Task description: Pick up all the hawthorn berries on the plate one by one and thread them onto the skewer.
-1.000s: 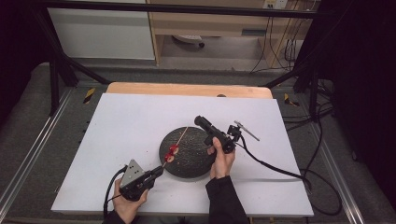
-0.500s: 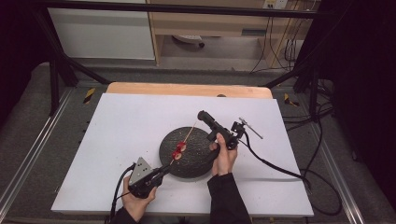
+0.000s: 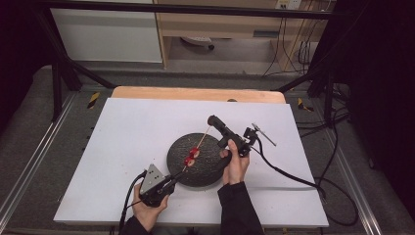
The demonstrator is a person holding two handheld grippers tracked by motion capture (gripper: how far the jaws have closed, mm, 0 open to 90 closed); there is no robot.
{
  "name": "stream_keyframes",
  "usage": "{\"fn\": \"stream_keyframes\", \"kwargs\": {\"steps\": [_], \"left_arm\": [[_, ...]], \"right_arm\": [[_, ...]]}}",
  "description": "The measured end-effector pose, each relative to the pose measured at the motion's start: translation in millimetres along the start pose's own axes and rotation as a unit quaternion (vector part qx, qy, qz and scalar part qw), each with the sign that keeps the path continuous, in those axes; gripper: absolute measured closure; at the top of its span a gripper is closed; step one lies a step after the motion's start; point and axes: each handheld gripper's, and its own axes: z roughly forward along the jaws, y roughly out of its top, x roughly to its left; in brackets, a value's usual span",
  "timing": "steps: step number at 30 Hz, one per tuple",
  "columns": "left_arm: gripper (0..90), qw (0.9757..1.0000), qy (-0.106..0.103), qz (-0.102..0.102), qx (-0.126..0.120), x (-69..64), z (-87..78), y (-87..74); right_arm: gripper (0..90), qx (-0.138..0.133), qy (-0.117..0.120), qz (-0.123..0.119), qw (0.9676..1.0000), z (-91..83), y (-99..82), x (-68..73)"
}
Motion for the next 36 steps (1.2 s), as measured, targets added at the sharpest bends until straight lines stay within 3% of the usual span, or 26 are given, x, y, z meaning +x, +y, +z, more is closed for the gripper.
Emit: {"fn": "stream_keyframes", "kwargs": {"steps": [13, 27, 33, 36], "left_arm": [[88.3, 0.9996, 0.01, -0.019, -0.018, -8.0, 8.3, 4.7], [88.3, 0.9986, 0.023, -0.037, -0.028, -14.9, 16.1, 5.6], [88.3, 0.9984, 0.03, -0.037, -0.03, -18.2, 20.5, 7.5], [88.3, 0.998, 0.03, -0.046, -0.031, -17.4, 25.1, 11.7]], "right_arm": [[63.0, 0.001, 0.003, 0.01, 0.9999, 0.8, -5.5, -2.0], [63.3, -0.026, 0.0, 0.017, 0.9995, 0.7, -6.4, -1.0], [63.3, -0.017, -0.002, 0.023, 0.9996, 1.4, -9.5, -2.7], [63.3, -0.009, -0.006, 0.023, 0.9997, 2.1, -14.3, -5.0]]}}
